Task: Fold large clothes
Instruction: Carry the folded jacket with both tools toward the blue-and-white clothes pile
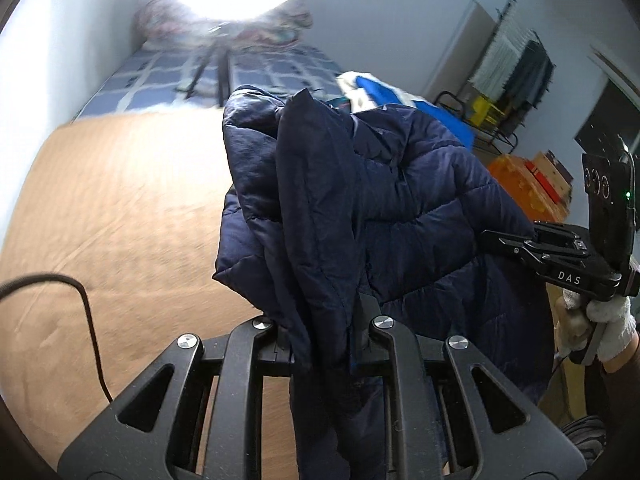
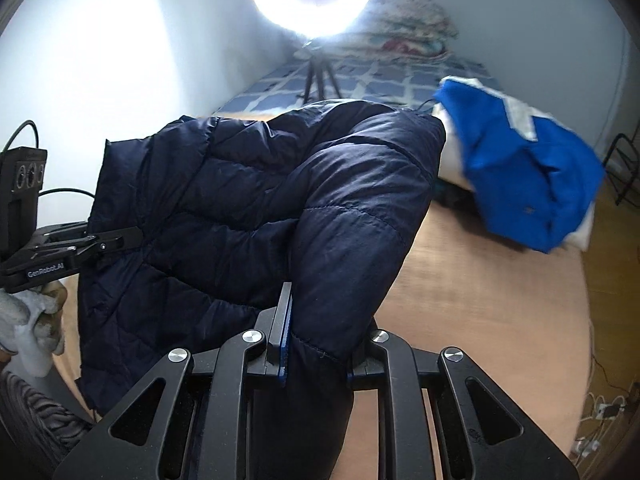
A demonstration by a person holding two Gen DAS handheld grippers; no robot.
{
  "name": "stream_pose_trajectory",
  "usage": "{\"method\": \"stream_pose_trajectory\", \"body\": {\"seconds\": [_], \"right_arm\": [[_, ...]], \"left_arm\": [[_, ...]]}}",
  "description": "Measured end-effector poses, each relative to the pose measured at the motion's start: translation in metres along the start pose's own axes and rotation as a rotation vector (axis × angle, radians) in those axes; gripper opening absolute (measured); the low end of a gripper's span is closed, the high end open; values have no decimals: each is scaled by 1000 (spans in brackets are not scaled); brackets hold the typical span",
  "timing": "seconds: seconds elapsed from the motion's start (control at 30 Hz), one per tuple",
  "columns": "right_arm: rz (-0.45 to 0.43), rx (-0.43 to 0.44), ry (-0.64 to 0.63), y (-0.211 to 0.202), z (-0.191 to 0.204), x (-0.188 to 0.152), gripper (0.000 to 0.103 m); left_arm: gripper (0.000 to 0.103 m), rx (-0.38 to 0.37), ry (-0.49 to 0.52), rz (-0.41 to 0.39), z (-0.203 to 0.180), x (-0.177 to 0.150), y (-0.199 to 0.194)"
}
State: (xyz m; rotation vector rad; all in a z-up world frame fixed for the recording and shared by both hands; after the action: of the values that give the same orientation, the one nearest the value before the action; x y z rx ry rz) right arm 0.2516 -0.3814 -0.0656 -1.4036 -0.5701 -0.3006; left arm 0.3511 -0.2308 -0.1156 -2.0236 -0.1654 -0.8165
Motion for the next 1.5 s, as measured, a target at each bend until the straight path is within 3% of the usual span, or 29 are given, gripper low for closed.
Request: {"method": "stream_pose_trajectory", "body": {"seconds": [0.37,0.73,1.0,1.27,1.5], "right_arm": [[-49,-92,55,-46,-62,-19,17],[-85,-151,121,-66,-119,-26,17],[-119,-200,125,-66,-156,7,16],[-158,-234,122,-48,-199,62,16],[-166,-262,113,-35,-232,86,16]], "left_arm": [[15,-58,101,-16,-81,13,33],[15,-109,159,-18,-136,41,72],[15,-143,183,-54,-161,91,100],[15,-158,182,-119,-165,163,136],[15,-147,179,-136,-166,219,174]]}}
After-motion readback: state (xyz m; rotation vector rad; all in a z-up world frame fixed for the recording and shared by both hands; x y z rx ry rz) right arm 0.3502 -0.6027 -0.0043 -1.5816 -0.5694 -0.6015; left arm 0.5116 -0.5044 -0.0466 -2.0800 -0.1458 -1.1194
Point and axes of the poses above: each gripper's, at about its wrist camera, not at the fingertips, and y roughly the way its jaws point, z to its left, x to its top, the point moved 2 cm from there along y, roughly the way its jaws point, and after that the axes turned 5 degrees about -y, right-handed, at the moved point
